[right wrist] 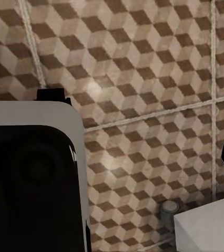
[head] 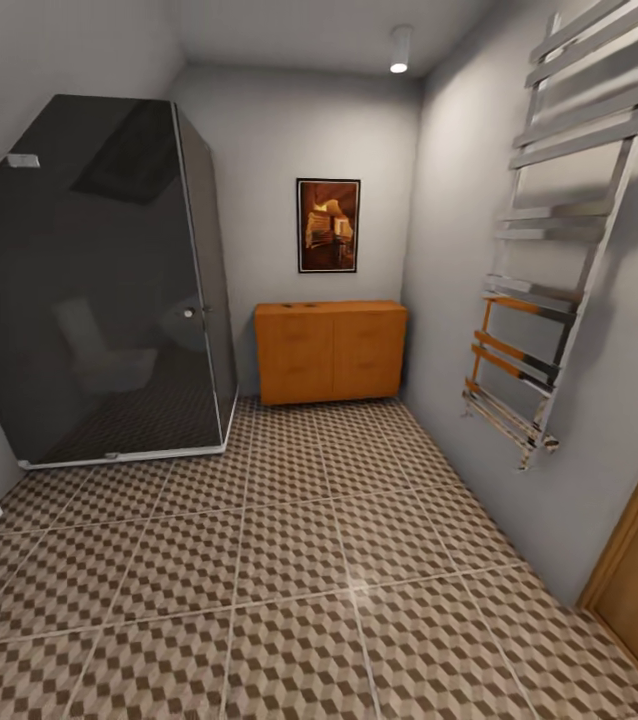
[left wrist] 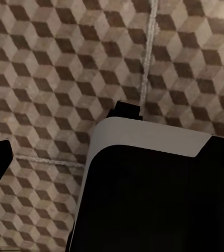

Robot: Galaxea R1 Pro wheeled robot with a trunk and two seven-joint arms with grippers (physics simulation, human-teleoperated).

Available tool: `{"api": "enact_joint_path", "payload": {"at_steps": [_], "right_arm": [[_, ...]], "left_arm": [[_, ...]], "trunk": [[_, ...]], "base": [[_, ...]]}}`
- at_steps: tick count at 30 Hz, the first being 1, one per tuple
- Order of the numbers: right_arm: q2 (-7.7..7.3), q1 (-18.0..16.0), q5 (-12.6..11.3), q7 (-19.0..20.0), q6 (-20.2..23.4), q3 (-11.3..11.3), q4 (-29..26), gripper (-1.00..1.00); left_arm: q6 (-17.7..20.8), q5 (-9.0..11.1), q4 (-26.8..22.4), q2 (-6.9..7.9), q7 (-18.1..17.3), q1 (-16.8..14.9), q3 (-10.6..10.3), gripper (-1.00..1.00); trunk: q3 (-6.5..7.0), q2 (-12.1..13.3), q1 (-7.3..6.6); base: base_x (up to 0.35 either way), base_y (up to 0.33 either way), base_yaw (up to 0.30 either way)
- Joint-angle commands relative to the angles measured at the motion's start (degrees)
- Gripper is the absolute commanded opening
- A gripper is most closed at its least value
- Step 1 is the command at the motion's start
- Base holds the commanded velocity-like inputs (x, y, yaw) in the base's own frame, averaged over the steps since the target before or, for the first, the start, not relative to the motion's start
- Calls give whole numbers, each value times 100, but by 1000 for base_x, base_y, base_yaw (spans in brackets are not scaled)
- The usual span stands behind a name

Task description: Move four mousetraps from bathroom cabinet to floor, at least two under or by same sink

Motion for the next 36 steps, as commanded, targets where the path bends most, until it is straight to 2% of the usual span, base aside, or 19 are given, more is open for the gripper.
{"api": "enact_joint_path", "payload": {"at_steps": [1,15,36], "right_arm": [[1,-6,-59,-2,-37,49,16,100],[4,-6,-59,-2,-32,49,16,100],[2,-6,-121,-4,-28,23,16,100]], "left_arm": [[-13,48,4,-3,18,-4,-36,100],[-10,37,4,-8,18,-4,-36,100],[72,67,4,13,18,-4,-13,100]], "trunk": [[-6,-3,0],[-6,-3,0],[-6,-3,0]], "base": [[0,0,300],[10,0,263],[276,0,24]]}}
